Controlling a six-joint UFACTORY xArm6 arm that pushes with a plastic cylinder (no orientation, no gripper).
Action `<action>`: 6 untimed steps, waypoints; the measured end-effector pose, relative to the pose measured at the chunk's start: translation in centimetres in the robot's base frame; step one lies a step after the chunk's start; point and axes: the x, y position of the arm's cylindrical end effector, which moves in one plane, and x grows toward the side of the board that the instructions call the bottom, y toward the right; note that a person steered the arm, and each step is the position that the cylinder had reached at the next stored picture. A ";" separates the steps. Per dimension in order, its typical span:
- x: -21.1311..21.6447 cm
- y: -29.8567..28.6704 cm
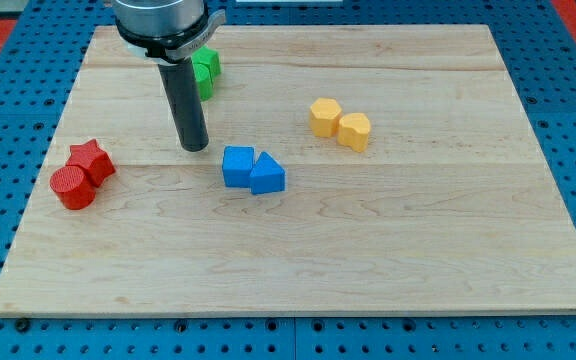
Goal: Push the green star along with green circle slightly down
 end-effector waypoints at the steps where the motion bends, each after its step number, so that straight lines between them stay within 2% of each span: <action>1: 0.0 0.0; 3: 0.0 0.4; 6: -1.2 4.3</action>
